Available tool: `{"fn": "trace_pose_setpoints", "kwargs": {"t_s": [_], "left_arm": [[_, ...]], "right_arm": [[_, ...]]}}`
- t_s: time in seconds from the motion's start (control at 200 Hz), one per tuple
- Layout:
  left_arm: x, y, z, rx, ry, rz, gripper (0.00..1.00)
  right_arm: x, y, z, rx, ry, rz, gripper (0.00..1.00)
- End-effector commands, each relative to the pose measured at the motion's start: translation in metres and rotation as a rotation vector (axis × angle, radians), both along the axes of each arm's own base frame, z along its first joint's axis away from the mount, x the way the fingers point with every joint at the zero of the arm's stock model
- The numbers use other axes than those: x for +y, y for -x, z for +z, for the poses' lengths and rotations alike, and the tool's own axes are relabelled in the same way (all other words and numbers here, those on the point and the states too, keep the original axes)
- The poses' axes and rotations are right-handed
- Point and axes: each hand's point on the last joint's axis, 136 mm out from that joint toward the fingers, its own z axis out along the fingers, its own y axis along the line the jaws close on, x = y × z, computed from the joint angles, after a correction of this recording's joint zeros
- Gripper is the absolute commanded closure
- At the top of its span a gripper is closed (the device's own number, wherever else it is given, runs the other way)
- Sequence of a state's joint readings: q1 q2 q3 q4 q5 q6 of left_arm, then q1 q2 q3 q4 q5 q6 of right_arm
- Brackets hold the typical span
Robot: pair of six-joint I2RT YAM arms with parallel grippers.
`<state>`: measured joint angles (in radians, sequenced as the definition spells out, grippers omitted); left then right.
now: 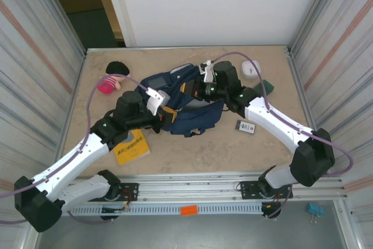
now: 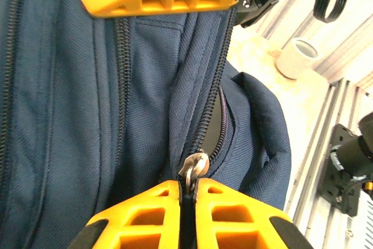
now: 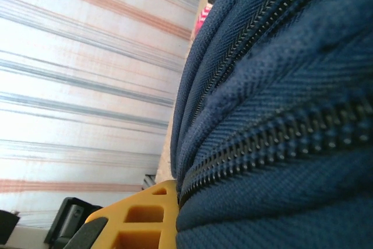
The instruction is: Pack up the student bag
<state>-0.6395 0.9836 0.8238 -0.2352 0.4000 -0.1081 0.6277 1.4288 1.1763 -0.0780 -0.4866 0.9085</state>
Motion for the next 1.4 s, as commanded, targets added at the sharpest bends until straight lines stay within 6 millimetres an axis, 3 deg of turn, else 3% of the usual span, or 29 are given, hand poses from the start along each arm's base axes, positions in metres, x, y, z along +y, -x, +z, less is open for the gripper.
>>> {"fn": "trace_pose_setpoints", "kwargs": {"t_s": [0.0,0.271,0.531,0.717,0.852,1.148,1.393], "left_arm": [[0.009,0.021,-0.046,0.187,-0.082,-0.037,0.91],[0.015,0.018,-0.047,0.175,-0.126,-0.017,0.84],[0.020,0.023,-0.062,0.198,-0.166,-0.013,0.75],[0.021,0.026,-0.073,0.219,-0.177,-0.021,0.90],[0.026,0.023,-0.076,0.208,-0.201,0.010,0.92],[0.061,-0.008,-0.100,0.239,-0.271,0.246,0.96],[0.096,-0.071,-0.102,0.209,-0.207,0.493,0.98]], "right_arm": [[-0.001,-0.017,0.065,-0.181,-0.097,-0.013,1.00],[0.011,-0.017,0.049,-0.156,-0.072,-0.009,1.00],[0.013,-0.016,0.053,-0.165,-0.077,-0.006,1.00],[0.011,-0.018,0.053,-0.164,-0.076,-0.011,1.00],[0.006,-0.019,0.059,-0.173,-0.083,-0.014,1.00],[-0.010,-0.014,0.104,-0.224,-0.142,0.033,1.00],[-0.010,0.003,0.133,-0.268,-0.172,0.106,1.00]]}}
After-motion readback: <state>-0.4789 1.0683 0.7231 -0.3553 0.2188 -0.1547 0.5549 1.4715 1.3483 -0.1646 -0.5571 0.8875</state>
